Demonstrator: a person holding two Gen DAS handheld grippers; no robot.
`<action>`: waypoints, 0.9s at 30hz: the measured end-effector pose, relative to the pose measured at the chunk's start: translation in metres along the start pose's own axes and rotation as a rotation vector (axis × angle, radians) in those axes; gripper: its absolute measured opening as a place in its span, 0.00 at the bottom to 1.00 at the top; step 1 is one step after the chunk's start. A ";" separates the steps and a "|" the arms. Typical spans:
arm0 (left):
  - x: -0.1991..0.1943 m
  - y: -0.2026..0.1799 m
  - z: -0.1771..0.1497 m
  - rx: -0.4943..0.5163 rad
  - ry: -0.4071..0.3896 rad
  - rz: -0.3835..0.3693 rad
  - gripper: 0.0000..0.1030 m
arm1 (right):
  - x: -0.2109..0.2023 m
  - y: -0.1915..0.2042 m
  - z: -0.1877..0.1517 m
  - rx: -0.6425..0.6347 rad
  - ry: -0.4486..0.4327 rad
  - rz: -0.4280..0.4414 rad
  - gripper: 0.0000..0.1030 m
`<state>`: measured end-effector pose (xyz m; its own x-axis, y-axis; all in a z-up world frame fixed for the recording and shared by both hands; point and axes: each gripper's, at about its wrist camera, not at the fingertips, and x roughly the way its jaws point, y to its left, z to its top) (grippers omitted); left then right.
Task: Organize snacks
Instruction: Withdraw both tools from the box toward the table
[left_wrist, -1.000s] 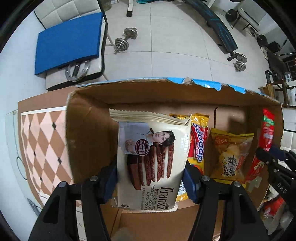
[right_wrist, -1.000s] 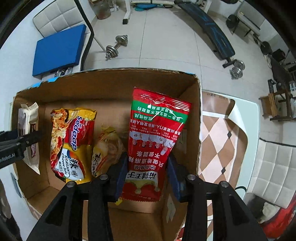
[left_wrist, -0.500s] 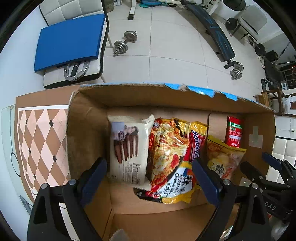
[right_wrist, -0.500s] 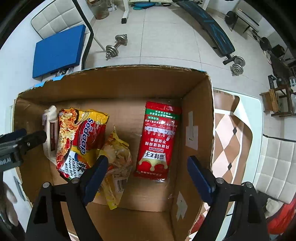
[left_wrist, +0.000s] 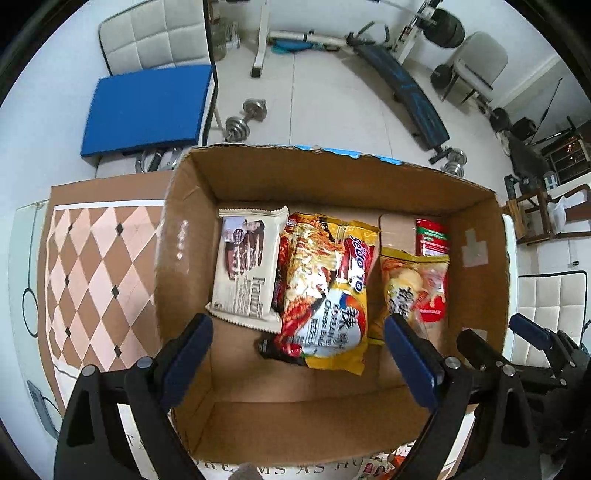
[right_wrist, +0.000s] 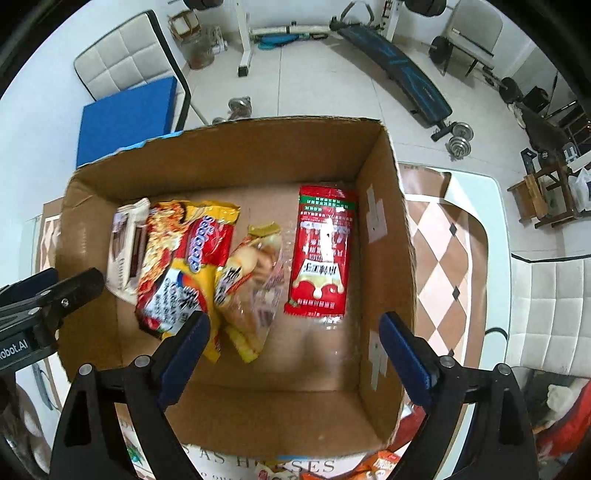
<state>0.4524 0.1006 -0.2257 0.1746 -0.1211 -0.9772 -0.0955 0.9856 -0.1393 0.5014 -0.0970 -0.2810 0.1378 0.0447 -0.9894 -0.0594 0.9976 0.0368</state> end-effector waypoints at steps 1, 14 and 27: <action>-0.005 0.000 -0.005 0.003 -0.016 0.007 0.92 | -0.006 0.001 -0.005 0.002 -0.015 -0.001 0.92; -0.083 -0.005 -0.079 0.037 -0.229 0.040 0.92 | -0.086 0.008 -0.078 0.016 -0.198 0.032 0.92; -0.088 0.008 -0.182 0.014 -0.205 0.082 0.92 | -0.076 -0.014 -0.187 0.139 -0.079 0.177 0.92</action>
<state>0.2580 0.0981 -0.1702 0.3630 -0.0157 -0.9316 -0.1037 0.9930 -0.0572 0.3069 -0.1242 -0.2328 0.2146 0.2178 -0.9521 0.0467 0.9714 0.2327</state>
